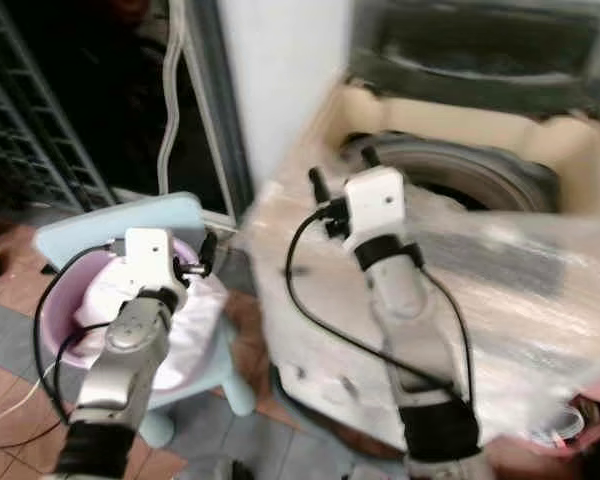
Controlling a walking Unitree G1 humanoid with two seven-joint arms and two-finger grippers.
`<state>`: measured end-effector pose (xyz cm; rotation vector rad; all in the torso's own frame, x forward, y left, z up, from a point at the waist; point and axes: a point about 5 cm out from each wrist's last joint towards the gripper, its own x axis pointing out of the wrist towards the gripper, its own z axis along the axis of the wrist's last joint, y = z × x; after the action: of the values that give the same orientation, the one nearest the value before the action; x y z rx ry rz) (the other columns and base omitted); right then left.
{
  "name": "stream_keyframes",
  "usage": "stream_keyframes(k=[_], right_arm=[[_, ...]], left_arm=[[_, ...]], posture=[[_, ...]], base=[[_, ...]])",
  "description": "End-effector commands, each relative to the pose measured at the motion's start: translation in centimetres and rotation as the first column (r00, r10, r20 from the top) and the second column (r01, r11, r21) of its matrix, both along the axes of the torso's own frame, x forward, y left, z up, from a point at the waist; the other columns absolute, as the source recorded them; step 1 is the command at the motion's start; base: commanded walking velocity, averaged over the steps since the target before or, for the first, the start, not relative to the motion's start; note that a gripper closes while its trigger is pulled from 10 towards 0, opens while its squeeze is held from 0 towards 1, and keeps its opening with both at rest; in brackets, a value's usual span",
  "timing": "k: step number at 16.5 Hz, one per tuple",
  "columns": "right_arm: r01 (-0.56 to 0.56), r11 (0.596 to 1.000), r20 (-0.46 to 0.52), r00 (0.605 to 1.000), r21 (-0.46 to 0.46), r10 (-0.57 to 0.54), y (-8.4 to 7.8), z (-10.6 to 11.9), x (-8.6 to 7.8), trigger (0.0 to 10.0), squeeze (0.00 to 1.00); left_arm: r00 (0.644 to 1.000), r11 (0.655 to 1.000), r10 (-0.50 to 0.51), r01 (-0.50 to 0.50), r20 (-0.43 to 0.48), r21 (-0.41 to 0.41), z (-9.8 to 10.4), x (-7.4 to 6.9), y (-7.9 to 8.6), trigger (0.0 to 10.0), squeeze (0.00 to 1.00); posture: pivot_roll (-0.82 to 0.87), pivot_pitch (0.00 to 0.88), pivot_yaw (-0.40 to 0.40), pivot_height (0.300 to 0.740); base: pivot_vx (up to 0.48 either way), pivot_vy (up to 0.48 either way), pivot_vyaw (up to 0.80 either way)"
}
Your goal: Clothes washing
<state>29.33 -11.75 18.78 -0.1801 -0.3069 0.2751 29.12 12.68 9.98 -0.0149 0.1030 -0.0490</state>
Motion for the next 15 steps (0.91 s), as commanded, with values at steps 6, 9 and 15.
stream_keyframes(k=[6,9,15], right_arm=[[0.056,0.998,-0.044,0.997,-0.001,-0.056,-1.2,-1.2,-0.5,10.0,1.0],[0.12,0.993,-0.095,0.988,-0.016,-0.121,-2.4,-3.3,-1.5,10.0,1.0],[0.171,0.985,-0.219,0.961,-0.015,-0.17,-2.8,-7.6,-2.9,10.0,1.0]], left_arm=[[0.999,0.999,0.032,-0.032,0.003,0.022,0.1,-0.1,0.7,10.0,0.0],[0.999,0.998,0.048,-0.048,0.003,0.028,0.1,-0.5,1.3,10.0,0.0],[0.997,0.997,0.068,-0.069,0.035,0.036,0.3,-1.1,2.1,10.0,0.0]], posture=[[-0.09,0.0,0.09,0.74],[-0.09,0.0,0.099,0.74],[-0.07,0.0,0.108,0.74]], base=[[0.0,0.48,0.0],[0.0,0.48,0.19],[0.0,0.221,0.8]])
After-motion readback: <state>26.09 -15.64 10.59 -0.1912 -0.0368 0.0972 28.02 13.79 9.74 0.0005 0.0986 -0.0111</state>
